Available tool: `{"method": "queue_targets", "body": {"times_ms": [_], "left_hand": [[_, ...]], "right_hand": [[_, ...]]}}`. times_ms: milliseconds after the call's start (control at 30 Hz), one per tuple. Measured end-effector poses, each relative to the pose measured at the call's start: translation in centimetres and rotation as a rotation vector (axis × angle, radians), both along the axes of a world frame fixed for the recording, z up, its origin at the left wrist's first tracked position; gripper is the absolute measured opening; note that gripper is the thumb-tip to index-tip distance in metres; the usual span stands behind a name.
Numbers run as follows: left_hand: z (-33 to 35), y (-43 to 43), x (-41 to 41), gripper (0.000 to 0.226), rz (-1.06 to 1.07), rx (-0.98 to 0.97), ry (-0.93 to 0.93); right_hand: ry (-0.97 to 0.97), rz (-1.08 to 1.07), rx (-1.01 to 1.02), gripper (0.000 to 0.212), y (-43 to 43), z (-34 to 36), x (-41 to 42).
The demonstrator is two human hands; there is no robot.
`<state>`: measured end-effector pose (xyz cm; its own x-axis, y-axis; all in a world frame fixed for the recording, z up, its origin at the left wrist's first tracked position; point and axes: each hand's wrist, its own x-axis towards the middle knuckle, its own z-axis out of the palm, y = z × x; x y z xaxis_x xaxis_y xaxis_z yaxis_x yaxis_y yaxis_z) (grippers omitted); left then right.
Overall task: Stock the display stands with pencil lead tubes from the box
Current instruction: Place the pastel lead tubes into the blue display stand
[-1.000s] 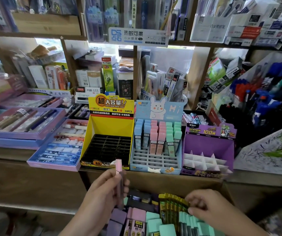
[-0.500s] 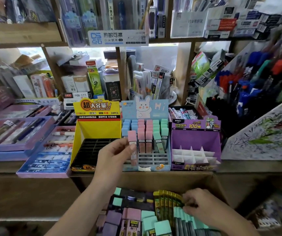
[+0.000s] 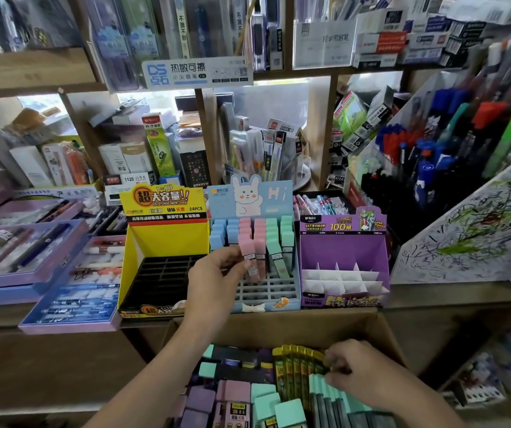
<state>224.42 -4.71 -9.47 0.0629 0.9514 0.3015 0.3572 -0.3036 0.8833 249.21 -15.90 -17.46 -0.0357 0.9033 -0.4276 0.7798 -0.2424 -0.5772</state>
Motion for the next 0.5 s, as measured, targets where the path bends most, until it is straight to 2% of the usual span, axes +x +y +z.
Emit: {"method": "queue_targets", "body": {"times_ms": [100, 300, 400, 500], "left_hand": [[0.1, -0.1, 0.1, 0.013, 0.016, 0.009, 0.051], [0.0, -0.1, 0.5, 0.016, 0.025, 0.051, 0.163], [-0.3, -0.1, 0.8, 0.008, 0.036, 0.03, 0.138], [-0.8, -0.2, 1.2, 0.019, 0.026, -0.005, 0.084]], "right_hand": [[0.001, 0.004, -0.004, 0.016, 0.0, -0.1, 0.1], [0.006, 0.014, -0.003, 0.013, -0.1, -0.1, 0.1], [0.005, 0.02, -0.002, 0.011, -0.1, 0.0, 0.0], [0.007, 0.019, 0.002, 0.011, -0.1, 0.0, 0.0]]}}
